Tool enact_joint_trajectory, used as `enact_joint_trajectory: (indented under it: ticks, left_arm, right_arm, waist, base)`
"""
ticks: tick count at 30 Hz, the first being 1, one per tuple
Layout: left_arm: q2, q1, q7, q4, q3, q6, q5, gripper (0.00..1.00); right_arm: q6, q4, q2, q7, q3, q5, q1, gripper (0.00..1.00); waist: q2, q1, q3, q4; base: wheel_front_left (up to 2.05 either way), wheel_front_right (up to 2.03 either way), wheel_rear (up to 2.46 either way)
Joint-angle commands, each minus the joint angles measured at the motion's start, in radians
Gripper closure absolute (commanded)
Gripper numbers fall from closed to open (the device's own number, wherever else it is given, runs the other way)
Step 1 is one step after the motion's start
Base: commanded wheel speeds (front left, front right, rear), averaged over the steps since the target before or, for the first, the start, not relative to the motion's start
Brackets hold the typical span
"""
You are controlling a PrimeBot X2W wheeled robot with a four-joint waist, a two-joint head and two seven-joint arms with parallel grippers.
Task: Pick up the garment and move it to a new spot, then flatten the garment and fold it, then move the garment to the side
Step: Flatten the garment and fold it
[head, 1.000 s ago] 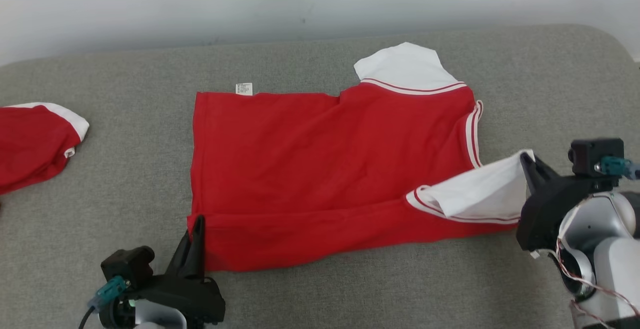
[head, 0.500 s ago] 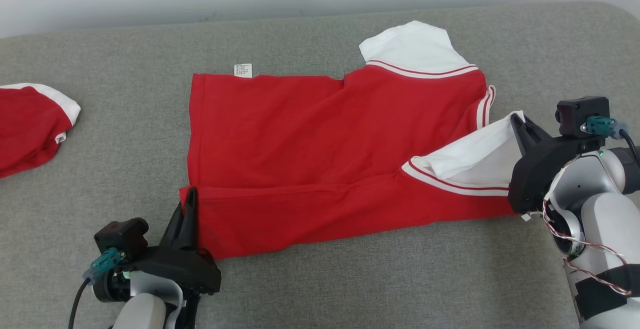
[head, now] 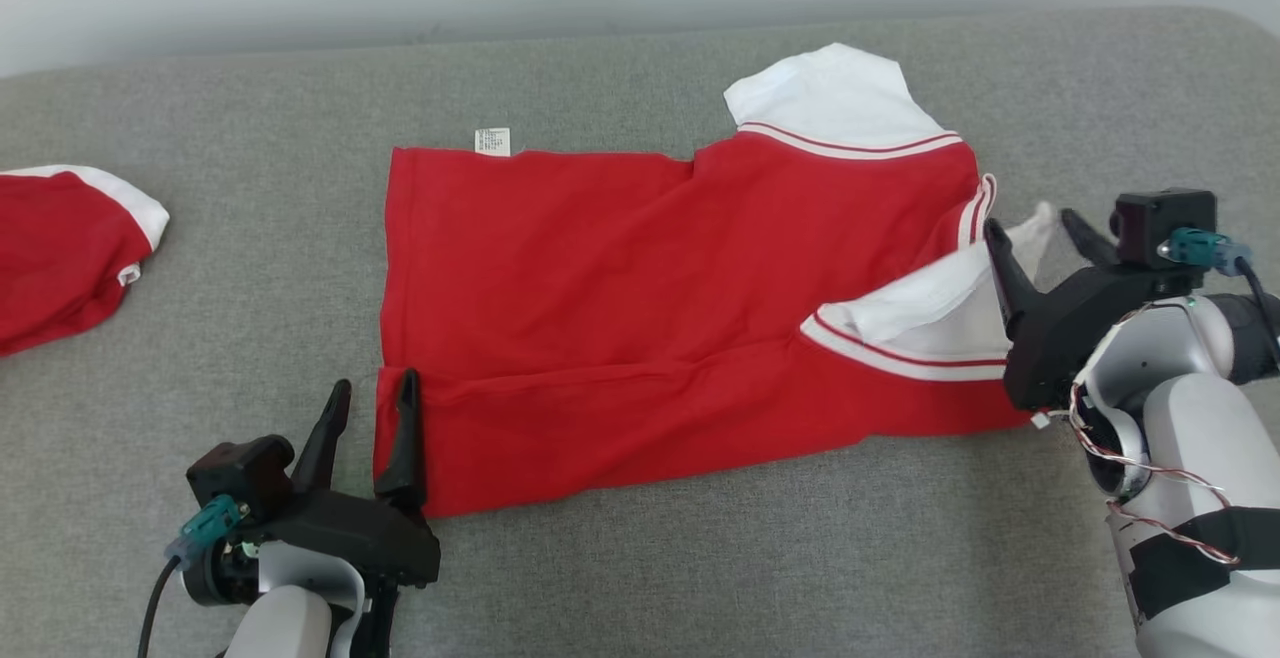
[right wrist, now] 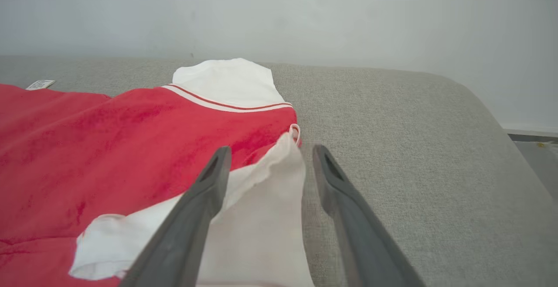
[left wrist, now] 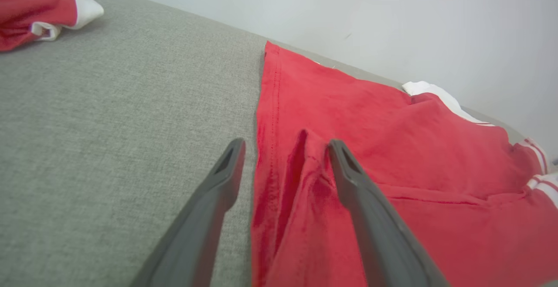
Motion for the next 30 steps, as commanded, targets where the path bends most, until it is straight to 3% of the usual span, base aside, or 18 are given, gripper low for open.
enact_joint_trajectory:
  ticks: [1, 9, 22, 30]
  left_arm:
    - [0.001, 0.019, -0.002, -0.008, 0.003, -0.001, 0.016, 0.00]
    - [0.037, 0.105, -0.001, -0.020, -0.035, 0.047, 0.123, 0.00]
    - [0.033, 0.138, -0.001, -0.101, 0.026, 0.155, 0.135, 0.00]
    - [0.041, 0.153, -0.001, -0.105, 0.010, 0.146, 0.171, 0.00]
  right_arm:
    - [-0.003, 0.001, 0.002, -0.004, -0.003, -0.003, 0.003, 0.00]
    - [-0.003, -0.058, -0.015, 0.141, -0.056, -0.005, 0.125, 0.00]
    - [-0.003, -0.112, 0.025, 0.161, -0.118, -0.034, 0.214, 0.00]
    - [-0.003, -0.101, 0.045, 0.162, -0.125, -0.047, 0.222, 0.00]
  waist:
    - [-0.0001, -0.0002, -0.011, 0.001]
    - [-0.0001, -0.0002, -0.061, -0.009]
    - [-0.0001, -0.0002, -0.064, -0.015]
    - [-0.0001, -0.0002, -0.081, -0.010]
  base:
    - [0.00, 0.00, 0.00]
    - [0.00, 0.00, 0.00]
    - [0.00, 0.00, 0.00]
    - [0.00, 0.00, 0.00]
